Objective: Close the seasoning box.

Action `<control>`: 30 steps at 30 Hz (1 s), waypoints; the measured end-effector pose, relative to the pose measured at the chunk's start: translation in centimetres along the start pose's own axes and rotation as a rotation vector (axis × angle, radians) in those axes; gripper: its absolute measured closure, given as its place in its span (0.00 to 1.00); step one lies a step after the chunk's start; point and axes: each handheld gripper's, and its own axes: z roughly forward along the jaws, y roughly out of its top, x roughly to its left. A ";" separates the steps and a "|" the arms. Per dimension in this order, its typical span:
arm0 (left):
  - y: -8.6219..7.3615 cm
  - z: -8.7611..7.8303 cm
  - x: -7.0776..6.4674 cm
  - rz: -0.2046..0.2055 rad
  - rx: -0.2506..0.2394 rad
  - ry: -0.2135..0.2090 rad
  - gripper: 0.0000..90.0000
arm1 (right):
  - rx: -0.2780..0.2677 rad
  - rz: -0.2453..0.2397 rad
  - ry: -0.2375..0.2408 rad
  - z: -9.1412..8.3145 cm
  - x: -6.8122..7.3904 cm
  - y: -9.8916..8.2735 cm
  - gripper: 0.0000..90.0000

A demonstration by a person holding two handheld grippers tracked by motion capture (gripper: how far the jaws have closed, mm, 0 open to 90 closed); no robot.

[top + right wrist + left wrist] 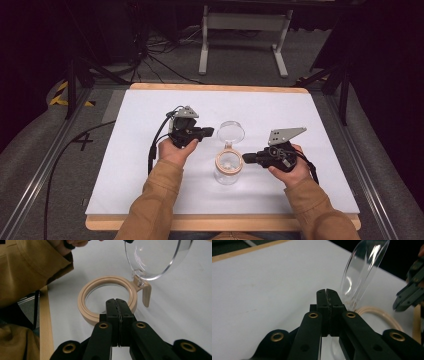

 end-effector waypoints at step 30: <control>-0.9 0.0 -1.6 0.053 -0.024 -0.063 0.97 | -0.100 -0.002 0.008 0.9 0.7 1.7 1.00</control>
